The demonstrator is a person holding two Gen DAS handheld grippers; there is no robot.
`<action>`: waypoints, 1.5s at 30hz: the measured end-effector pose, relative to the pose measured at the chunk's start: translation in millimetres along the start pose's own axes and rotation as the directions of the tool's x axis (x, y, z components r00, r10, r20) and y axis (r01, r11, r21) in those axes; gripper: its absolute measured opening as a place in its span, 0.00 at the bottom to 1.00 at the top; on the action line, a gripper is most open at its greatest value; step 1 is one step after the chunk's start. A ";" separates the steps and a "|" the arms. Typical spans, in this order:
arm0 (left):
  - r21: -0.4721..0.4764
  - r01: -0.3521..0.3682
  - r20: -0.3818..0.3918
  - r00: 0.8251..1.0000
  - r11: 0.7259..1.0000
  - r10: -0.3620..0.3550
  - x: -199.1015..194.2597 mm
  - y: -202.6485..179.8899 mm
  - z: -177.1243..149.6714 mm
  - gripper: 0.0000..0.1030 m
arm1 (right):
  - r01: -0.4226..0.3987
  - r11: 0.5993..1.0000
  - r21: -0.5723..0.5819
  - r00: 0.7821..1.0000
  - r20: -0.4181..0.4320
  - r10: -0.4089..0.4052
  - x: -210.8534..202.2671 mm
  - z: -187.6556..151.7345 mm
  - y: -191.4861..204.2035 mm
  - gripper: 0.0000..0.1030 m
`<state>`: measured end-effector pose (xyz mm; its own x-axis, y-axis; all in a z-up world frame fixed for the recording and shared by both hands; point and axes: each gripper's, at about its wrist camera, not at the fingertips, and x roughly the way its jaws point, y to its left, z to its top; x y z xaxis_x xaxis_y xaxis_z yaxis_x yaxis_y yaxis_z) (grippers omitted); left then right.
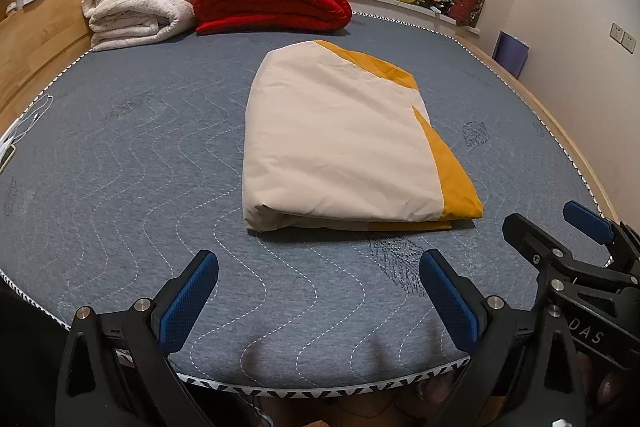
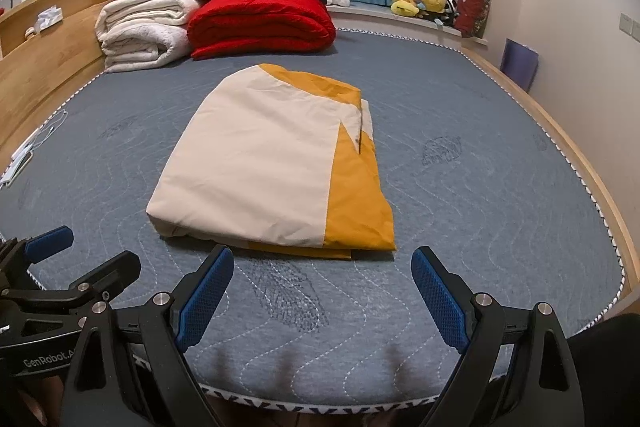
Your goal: Fold large clothes
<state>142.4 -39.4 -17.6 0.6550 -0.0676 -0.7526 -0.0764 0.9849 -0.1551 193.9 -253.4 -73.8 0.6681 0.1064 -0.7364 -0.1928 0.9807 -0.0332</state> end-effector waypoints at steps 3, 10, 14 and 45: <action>-0.001 0.001 0.001 1.000 1.000 -0.001 -0.3 0.0 0.0 0.97 | -0.001 1.000 -0.004 1.000 0.002 0.001 -0.6 0.0 -0.3 0.88; -0.001 0.003 0.001 1.000 1.000 -0.003 -0.3 -0.2 0.1 0.97 | -0.001 1.000 -0.004 1.000 0.003 0.001 -0.5 0.0 -0.9 0.88; -0.001 0.001 0.001 1.000 1.000 -0.001 -0.1 -0.2 0.1 0.97 | -0.001 1.000 -0.004 1.000 0.004 0.001 -0.7 0.4 -1.5 0.88; -0.005 0.001 0.000 1.000 1.000 -0.001 -0.4 -2.0 0.9 0.97 | 0.001 1.000 -0.004 1.000 0.001 -0.001 0.1 2.3 -2.5 0.88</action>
<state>142.9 -41.2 -16.3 0.6553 -0.0687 -0.7522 -0.0798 0.9840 -0.1594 196.0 -255.5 -72.3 0.6692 0.1058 -0.7355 -0.1950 0.9801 -0.0364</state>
